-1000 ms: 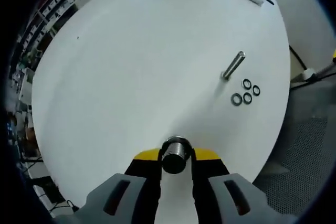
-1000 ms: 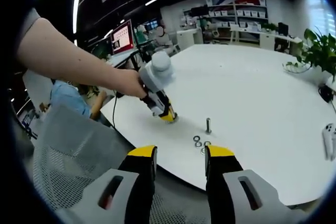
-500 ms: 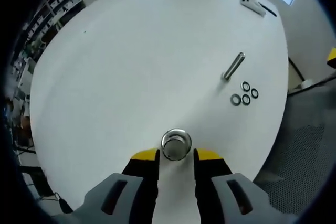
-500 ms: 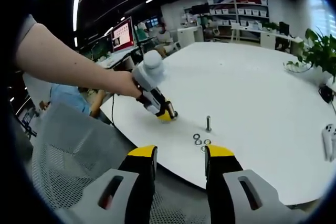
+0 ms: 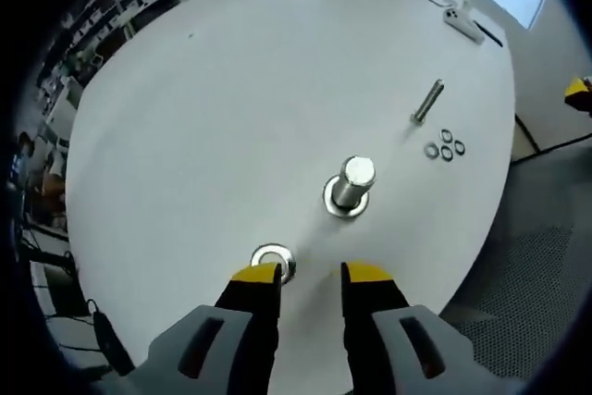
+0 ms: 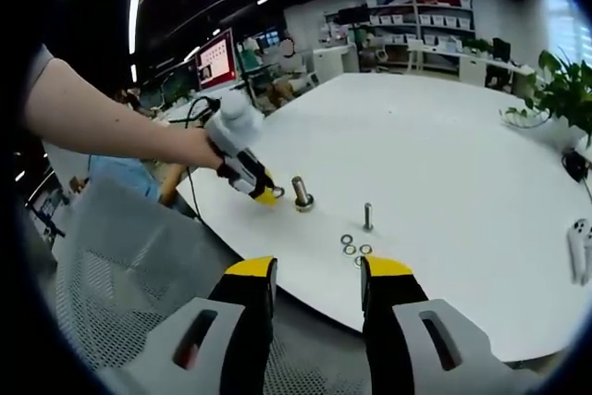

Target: Place the washer onto the threaded stud by aligning its center hole with the stud, sliding it down to the base, and recovering from edge contact or off-axis alignment until the washer reaches the visible bottom stop.

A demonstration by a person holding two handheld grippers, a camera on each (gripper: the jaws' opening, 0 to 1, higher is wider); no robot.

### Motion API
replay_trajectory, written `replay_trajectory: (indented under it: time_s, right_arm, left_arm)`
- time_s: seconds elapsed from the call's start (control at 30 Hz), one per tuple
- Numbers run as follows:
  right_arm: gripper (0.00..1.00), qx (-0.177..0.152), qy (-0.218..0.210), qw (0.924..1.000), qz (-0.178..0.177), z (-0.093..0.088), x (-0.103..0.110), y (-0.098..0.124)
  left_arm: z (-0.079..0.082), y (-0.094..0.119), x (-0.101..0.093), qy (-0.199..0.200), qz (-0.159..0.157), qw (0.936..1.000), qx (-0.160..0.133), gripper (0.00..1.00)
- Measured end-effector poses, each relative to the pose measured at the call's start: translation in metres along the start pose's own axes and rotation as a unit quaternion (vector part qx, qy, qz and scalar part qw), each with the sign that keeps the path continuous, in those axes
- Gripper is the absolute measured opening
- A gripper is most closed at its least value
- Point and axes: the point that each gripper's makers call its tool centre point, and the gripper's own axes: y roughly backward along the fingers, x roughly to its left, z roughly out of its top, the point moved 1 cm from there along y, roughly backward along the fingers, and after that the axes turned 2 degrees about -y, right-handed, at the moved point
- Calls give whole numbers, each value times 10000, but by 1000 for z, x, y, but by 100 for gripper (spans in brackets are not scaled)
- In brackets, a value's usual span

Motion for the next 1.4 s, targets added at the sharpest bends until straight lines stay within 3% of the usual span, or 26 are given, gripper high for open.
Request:
replay_trajectory:
  time_s: [0.23, 0.6, 1.4]
  right_arm:
    - [39, 41, 18, 10000, 10, -1, 0, -1]
    - [39, 31, -19, 10000, -35, -1, -2, -1]
    - [38, 55, -47, 9999, -93, -2, -4, 0]
  left_arm:
    - [-12, 6, 16, 403, 117, 9990, -140, 25]
    - [-27, 3, 25, 791, 174, 9965, -187, 30]
    - [-28, -8, 36, 840, 229, 9961, -161, 34]
